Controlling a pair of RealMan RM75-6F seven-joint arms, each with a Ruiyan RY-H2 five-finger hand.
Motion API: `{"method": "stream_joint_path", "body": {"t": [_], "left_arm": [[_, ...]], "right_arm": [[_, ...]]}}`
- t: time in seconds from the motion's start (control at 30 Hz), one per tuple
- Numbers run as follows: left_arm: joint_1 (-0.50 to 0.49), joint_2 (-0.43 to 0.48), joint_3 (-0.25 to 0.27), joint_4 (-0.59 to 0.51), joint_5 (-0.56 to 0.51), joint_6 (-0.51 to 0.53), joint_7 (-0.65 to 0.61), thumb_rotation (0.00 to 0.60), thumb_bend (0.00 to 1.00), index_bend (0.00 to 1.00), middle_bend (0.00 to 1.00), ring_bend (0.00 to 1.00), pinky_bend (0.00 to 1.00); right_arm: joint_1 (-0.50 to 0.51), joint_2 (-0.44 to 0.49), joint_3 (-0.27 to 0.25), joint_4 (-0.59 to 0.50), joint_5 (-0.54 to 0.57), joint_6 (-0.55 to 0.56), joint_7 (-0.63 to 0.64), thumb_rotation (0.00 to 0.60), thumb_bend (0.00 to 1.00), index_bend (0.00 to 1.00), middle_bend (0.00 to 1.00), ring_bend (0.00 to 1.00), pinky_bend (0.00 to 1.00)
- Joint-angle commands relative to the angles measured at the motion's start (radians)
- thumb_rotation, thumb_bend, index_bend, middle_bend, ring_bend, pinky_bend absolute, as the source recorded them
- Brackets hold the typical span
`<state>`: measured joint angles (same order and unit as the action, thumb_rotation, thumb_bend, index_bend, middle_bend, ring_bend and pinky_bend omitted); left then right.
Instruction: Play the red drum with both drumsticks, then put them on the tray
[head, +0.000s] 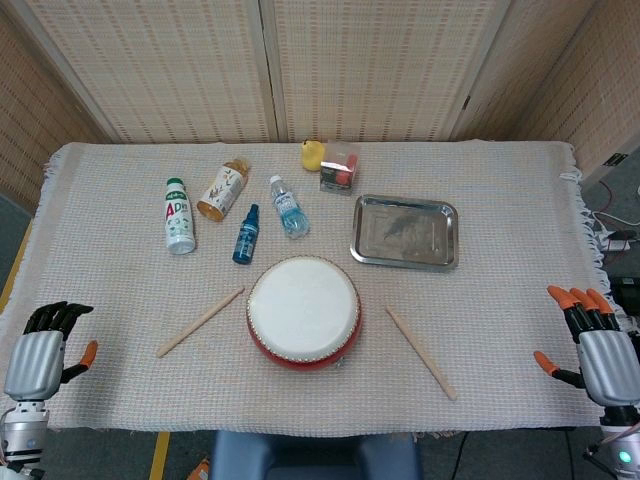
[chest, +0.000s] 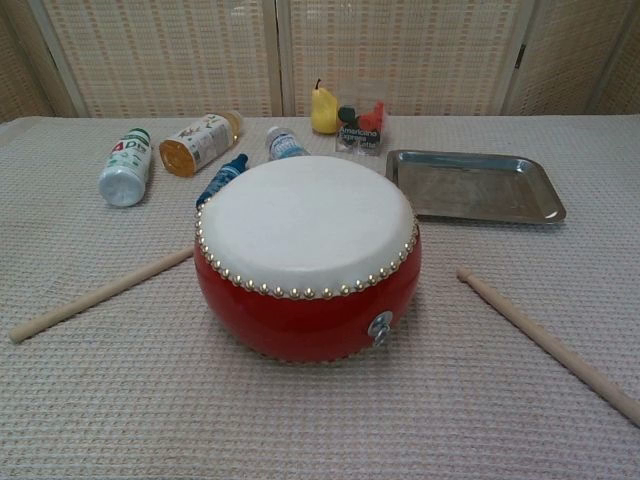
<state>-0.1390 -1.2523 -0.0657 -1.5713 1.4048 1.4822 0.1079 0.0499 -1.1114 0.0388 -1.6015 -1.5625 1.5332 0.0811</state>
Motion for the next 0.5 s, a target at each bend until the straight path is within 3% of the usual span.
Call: {"method": "stream_joint_path", "body": {"t": [0.03, 0.27, 0.5], "left_arm": [[0.001, -0.003, -0.003, 0.001, -0.003, -0.001, 0.005, 0.6, 0.37, 0.27, 0.24, 0.13, 0.14], [0.0, -0.007, -0.008, -0.004, 0.01, 0.004, 0.012, 0.6, 0.37, 0.29, 0.24, 0.13, 0.14], [-0.058, -0.066, -0.008, -0.013, 0.022, -0.084, 0.031, 0.6, 0.38, 0.42, 0.29, 0.16, 0.14]], "right_arm": [[0.003, 0.0, 0.0, -0.001, -0.001, -0.005, -0.002, 0.6, 0.11, 0.12, 0.14, 0.01, 0.06], [-0.003, 0.012, 0.004, -0.005, -0.006, 0.011, -0.006, 0.6, 0.11, 0.12, 0.14, 0.01, 0.06], [0.012, 0.015, 0.004, 0.0, -0.013, -0.01, 0.008, 0.6, 0.11, 0.12, 0.14, 0.01, 0.06]]}}
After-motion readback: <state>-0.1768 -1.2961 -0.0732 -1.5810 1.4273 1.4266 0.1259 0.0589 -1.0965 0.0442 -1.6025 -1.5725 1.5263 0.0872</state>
